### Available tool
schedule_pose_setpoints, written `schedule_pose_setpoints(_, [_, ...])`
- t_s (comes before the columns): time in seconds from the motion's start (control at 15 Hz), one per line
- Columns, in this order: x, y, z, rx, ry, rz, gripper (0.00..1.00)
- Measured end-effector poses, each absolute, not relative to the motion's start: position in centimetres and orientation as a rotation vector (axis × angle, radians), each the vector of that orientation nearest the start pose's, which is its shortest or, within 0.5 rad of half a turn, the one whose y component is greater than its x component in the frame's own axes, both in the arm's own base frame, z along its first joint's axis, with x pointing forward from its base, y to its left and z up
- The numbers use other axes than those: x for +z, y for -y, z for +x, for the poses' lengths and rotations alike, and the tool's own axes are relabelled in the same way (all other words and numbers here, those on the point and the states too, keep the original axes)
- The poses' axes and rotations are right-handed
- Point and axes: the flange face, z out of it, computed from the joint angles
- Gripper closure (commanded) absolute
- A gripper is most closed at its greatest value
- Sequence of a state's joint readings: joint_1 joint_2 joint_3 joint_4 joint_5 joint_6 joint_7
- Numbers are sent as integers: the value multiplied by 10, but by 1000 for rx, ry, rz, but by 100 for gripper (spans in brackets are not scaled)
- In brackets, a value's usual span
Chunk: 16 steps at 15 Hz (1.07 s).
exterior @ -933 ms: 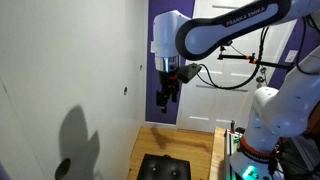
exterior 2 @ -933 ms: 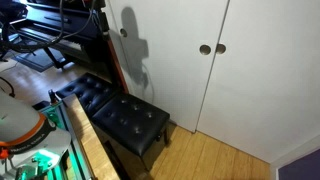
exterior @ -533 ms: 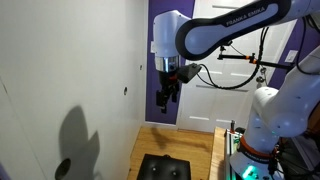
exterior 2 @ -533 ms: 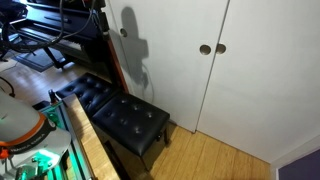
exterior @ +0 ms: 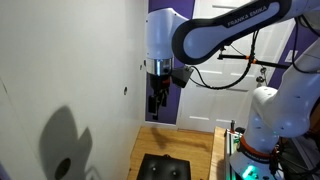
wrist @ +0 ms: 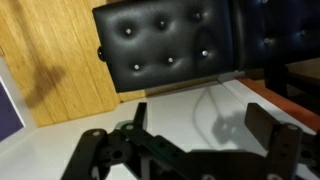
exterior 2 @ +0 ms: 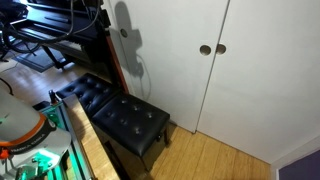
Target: Slide the closet door to the right.
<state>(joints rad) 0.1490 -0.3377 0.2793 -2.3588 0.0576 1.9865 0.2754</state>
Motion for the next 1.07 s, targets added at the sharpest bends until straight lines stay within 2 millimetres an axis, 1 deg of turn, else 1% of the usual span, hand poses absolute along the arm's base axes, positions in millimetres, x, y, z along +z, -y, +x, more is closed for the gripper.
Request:
schedule_pose_setpoints(0.07, [445, -208, 400, 35, 251, -3176, 25])
schedule_pose_setpoints(0.13, [438, -225, 402, 32, 321, -3162, 26])
schedule_pose_setpoints(0.27, [422, -253, 406, 34, 417, -3134, 44])
schedule_pose_setpoints(0.33, [413, -264, 409, 27, 450, -3118, 51])
schedule_pose_setpoints(0.53, [392, -287, 418, -48, 499, -3069, 74])
schedule_pose_setpoints(0.73, [380, -313, 423, -186, 554, -3001, 98])
schedule_pose_setpoints(0.87, [374, -328, 424, -269, 596, -2962, 100])
schedule_pose_setpoints(0.93, [370, -334, 425, -302, 616, -2948, 95])
schedule_pose_setpoints(1.0, [366, -336, 425, -299, 619, -2946, 99])
schedule_pose_setpoints(1.07, [365, -336, 425, -298, 617, -2946, 99])
